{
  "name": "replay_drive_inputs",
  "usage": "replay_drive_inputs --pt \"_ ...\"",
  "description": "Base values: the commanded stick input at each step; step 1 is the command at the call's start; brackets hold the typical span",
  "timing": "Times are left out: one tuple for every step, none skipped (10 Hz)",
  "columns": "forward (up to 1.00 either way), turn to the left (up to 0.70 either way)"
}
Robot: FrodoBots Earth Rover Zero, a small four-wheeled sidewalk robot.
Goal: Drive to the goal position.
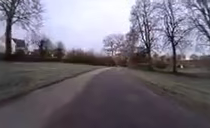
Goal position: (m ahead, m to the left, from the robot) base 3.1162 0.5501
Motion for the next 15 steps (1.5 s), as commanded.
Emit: replay_drive_inputs --pt "1.00 0.00" --pt "1.00 0.00" --pt "1.00 0.00" --pt "1.00 0.00" --pt "1.00 0.00" --pt "1.00 0.00" --pt "1.00 0.00" --pt "1.00 0.00" --pt "1.00 0.00" --pt "1.00 0.00" --pt "1.00 0.00" --pt "1.00 0.00" --pt "1.00 0.00" --pt "1.00 0.00" --pt "1.00 0.00"
